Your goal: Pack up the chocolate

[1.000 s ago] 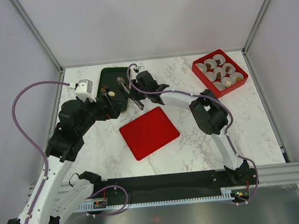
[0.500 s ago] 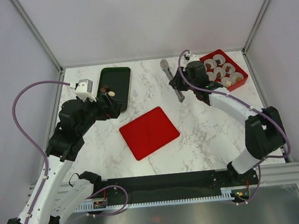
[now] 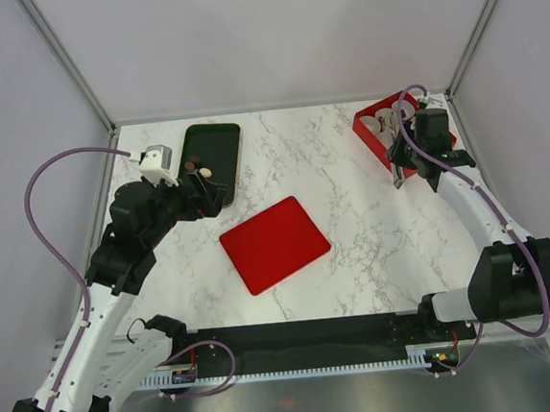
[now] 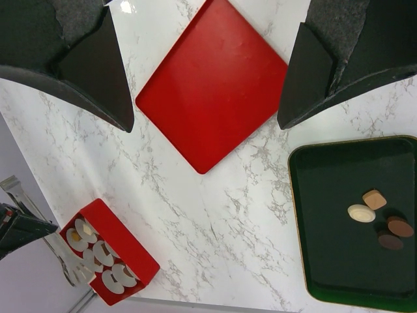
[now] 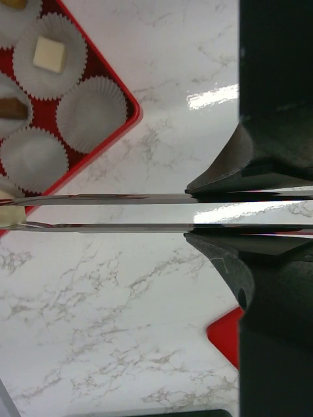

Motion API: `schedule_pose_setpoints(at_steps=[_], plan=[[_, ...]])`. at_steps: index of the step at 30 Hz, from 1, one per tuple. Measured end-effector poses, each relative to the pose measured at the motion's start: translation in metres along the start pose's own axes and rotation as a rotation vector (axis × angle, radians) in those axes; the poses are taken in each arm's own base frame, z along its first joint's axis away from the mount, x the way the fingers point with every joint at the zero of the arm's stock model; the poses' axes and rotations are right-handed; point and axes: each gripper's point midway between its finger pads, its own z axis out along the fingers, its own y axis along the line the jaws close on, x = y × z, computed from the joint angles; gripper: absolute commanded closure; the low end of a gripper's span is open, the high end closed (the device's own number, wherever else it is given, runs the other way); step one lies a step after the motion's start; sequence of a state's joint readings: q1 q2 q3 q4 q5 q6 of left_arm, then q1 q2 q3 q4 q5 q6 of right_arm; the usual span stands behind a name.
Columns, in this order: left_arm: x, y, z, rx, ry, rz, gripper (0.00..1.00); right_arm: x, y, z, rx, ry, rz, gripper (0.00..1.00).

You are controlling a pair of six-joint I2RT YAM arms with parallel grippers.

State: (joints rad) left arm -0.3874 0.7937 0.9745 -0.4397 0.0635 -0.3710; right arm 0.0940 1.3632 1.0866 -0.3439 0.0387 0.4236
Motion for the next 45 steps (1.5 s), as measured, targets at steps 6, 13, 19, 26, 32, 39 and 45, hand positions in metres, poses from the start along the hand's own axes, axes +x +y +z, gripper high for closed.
schedule_pose_setpoints(at_steps=[6, 13, 19, 26, 32, 39, 45], plan=[[0.000, 0.000, 0.000, 0.000, 0.000, 0.000, 0.00, -0.001, -0.043, 0.009, 0.044, 0.049, 0.081, 0.71], [0.001, 0.001, 0.001, -0.002, 0.005, 0.000, 0.00, 0.013, -0.068, 0.026, 0.030, 0.134, 0.155, 0.69], [0.001, 0.000, 0.001, -0.002, 0.005, -0.001, 0.00, 0.017, -0.064, 0.034, -0.017, 0.158, 0.175, 0.69], [0.001, 0.000, 0.002, 0.000, 0.006, -0.001, 0.00, 0.025, -0.065, 0.045, -0.024, 0.186, 0.186, 0.67], [0.001, 0.000, 0.002, 0.001, 0.006, -0.001, 0.00, 0.026, -0.066, 0.049, -0.024, 0.185, 0.185, 0.64], [0.001, 0.000, 0.002, 0.001, 0.007, -0.002, 0.00, 0.028, -0.068, 0.053, -0.019, 0.191, 0.186, 0.61], [0.001, 0.000, 0.002, 0.001, 0.007, -0.002, 0.00, 0.025, -0.068, 0.054, -0.019, 0.186, 0.185, 0.57]])
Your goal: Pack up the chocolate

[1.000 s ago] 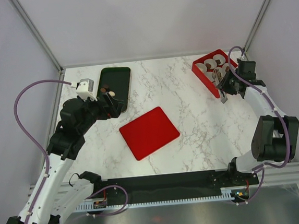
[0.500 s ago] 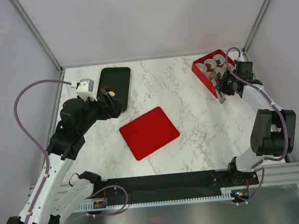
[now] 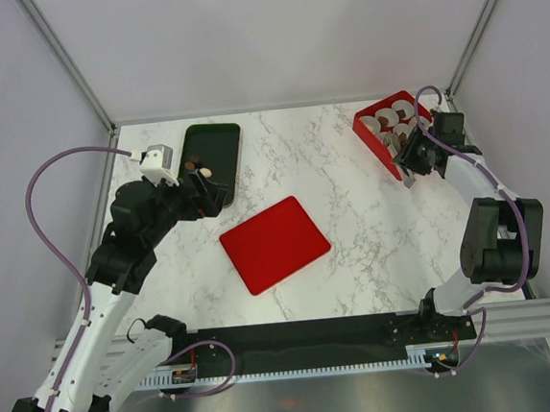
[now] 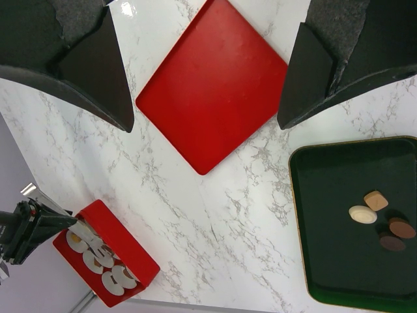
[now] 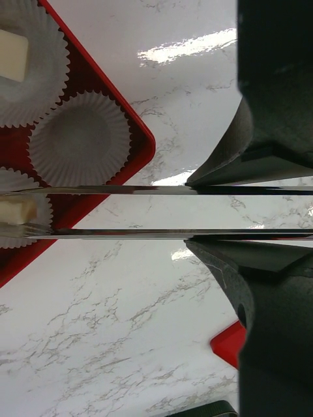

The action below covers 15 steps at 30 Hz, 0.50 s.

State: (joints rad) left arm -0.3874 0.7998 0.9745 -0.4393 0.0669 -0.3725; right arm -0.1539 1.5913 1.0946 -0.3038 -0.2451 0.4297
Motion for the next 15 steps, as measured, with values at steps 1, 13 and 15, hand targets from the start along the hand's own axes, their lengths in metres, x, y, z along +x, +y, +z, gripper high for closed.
schedule_pose_setpoints(at_steps=[1, 13, 15], plan=[[0.000, 0.000, 0.000, 0.000, 0.000, 0.000, 0.00, -0.001, 0.001, 0.000, -0.001, -0.003, -0.001, 0.57], [0.000, 0.000, 0.000, -0.001, -0.001, 0.000, 0.00, -0.017, 0.009, -0.005, -0.018, -0.041, -0.011, 0.55], [0.000, 0.000, 0.000, -0.001, -0.001, 0.000, 0.00, -0.018, 0.012, -0.008, -0.023, -0.043, -0.011, 0.55]])
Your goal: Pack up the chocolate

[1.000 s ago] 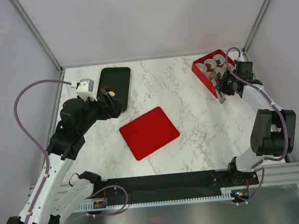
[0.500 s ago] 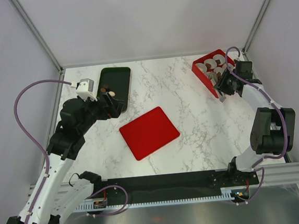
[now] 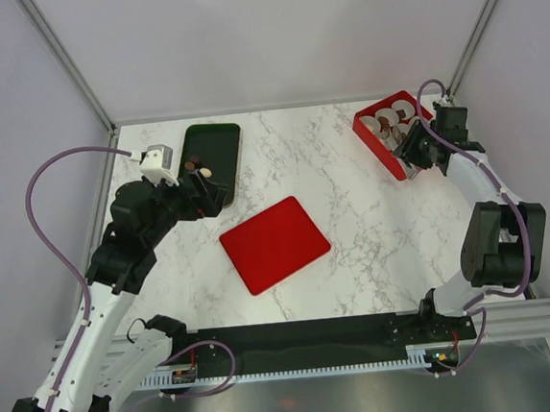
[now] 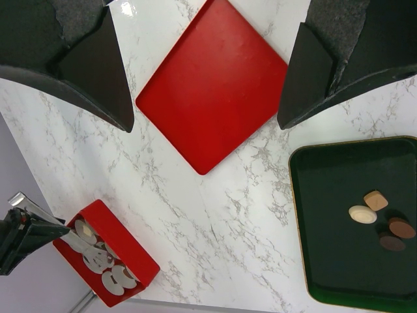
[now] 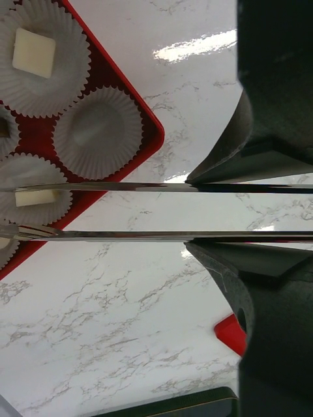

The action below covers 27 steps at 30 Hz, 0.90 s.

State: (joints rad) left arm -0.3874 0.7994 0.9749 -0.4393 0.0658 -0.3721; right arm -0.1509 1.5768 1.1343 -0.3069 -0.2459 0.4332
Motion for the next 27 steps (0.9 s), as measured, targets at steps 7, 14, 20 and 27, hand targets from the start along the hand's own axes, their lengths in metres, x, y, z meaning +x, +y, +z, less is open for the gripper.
schedule_pose_setpoints(at_steps=[7, 14, 20, 27], plan=[[0.000, 0.000, 0.000, 0.001, -0.001, 0.000, 0.00, 0.004, 0.054, -0.015, -0.089, -0.038, -0.086, 0.55], [-0.001, 0.000, -0.001, -0.001, -0.006, 0.000, 0.00, 0.069, 0.170, -0.015, -0.311, -0.003, -0.287, 0.55], [-0.001, 0.000, -0.002, -0.001, -0.007, 0.000, 0.00, 0.127, 0.232, 0.001, -0.435, 0.018, -0.419, 0.55], [-0.002, 0.000, -0.002, -0.001, -0.008, 0.000, 0.00, 0.203, 0.287, 0.033, -0.515, 0.101, -0.619, 0.51]])
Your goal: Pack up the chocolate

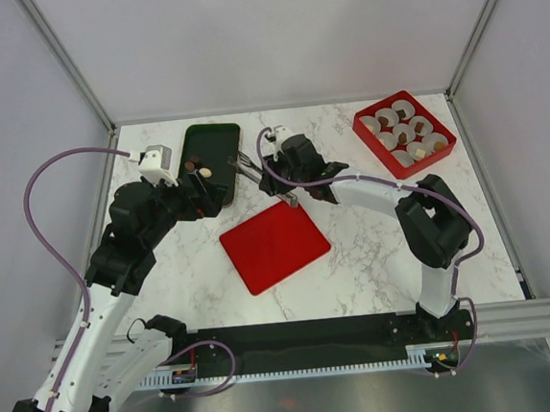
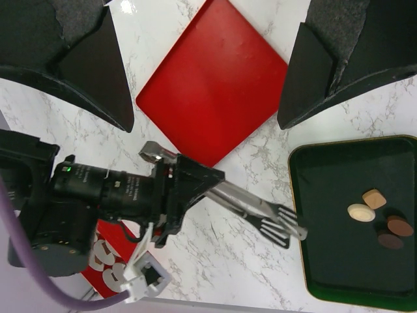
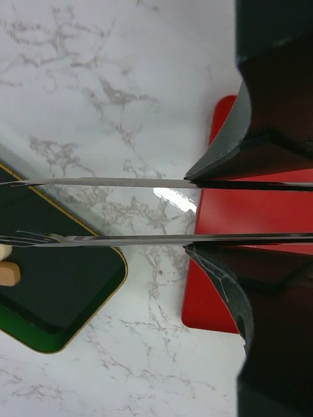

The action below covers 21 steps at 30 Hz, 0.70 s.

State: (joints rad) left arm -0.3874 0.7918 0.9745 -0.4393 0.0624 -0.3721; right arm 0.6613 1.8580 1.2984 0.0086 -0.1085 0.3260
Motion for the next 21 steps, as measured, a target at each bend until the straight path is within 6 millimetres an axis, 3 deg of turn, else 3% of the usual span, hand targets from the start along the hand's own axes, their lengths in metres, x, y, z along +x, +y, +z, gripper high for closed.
schedule_pose_setpoints(at_steps=[4, 9, 21], plan=[[0.000, 0.000, 0.000, 0.000, -0.001, 0.000, 0.00, 0.003, 0.027, 0.023, -0.047, 0.013, -0.065, 0.50], [0.000, 0.000, 0.000, 0.001, -0.001, 0.000, 0.00, -0.007, 0.044, 0.049, -0.073, -0.006, -0.110, 0.49], [-0.001, -0.001, -0.002, 0.004, -0.005, 0.000, 0.00, 0.002, 0.054, 0.089, -0.076, 0.018, -0.174, 0.48]])
